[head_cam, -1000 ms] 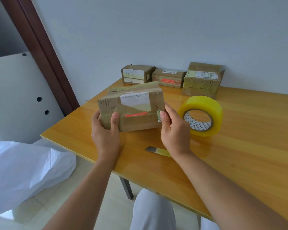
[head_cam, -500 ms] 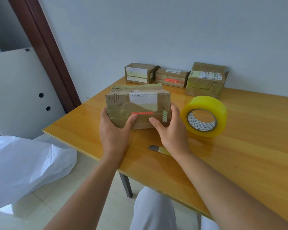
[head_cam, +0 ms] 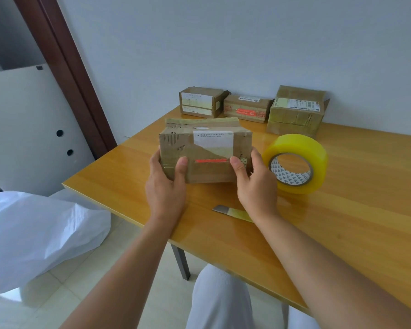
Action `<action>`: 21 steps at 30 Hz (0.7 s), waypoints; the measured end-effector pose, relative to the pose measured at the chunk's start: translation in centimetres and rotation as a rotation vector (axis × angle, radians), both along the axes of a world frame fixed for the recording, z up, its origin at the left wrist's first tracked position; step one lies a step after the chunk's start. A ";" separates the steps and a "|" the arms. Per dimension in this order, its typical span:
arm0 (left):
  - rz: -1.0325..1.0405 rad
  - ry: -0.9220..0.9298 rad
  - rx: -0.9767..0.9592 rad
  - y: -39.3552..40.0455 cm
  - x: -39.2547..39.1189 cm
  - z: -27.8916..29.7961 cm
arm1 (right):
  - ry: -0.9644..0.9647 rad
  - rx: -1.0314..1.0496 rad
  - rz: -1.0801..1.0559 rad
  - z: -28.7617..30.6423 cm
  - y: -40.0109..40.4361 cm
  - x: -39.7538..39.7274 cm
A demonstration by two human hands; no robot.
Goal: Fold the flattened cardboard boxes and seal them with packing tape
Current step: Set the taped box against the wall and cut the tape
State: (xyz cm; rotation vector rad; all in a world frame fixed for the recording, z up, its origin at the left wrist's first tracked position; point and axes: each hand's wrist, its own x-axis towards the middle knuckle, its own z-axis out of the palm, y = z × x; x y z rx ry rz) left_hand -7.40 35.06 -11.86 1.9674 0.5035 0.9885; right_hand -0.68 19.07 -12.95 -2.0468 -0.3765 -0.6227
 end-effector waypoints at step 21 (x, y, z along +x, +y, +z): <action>0.032 -0.098 -0.098 -1.3 -1.4 3.8 | -0.198 0.136 0.124 2.8 0.2 -1.9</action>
